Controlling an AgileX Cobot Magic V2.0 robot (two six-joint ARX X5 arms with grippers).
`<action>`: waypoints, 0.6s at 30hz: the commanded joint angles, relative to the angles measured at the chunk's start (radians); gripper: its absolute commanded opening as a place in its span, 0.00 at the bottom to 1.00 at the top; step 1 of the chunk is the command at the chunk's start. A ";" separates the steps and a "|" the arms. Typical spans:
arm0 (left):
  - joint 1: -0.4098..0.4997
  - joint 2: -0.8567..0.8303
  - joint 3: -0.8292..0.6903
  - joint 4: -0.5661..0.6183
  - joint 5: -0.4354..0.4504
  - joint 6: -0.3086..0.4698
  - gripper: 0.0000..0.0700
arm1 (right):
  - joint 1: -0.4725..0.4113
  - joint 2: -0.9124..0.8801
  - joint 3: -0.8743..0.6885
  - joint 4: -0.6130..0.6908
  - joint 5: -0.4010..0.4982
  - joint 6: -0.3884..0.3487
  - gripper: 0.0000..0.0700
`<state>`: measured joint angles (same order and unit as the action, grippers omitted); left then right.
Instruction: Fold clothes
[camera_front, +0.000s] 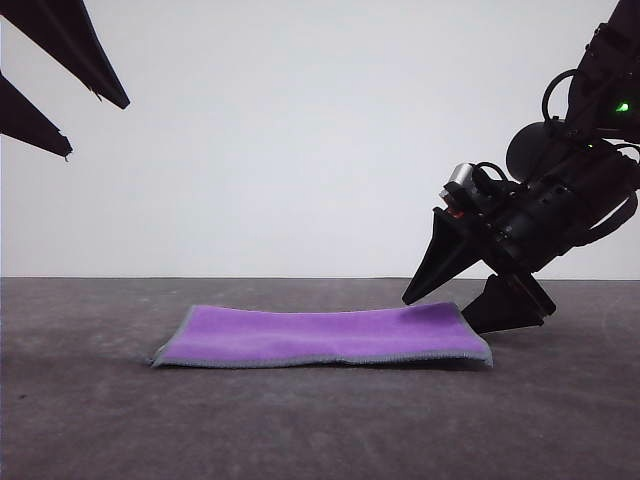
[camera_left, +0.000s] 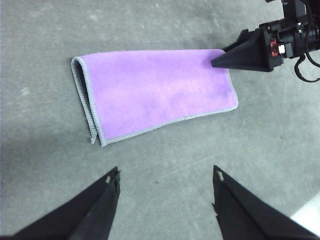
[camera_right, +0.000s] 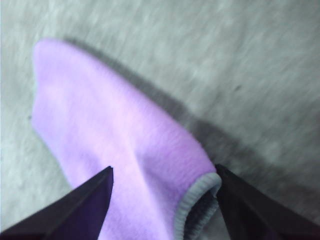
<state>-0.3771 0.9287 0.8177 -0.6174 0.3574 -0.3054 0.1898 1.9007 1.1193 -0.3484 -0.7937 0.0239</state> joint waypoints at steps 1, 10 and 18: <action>-0.002 0.003 0.005 0.004 0.008 -0.002 0.50 | 0.009 0.037 0.001 -0.044 0.010 -0.011 0.57; -0.002 -0.021 0.005 0.004 0.010 -0.002 0.50 | 0.007 0.036 0.001 -0.096 0.008 -0.026 0.26; -0.002 -0.042 0.006 0.005 0.009 -0.003 0.50 | 0.004 0.005 0.001 -0.097 0.016 0.028 0.08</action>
<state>-0.3771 0.8831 0.8177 -0.6182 0.3649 -0.3077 0.1898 1.9026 1.1162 -0.4435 -0.7811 0.0317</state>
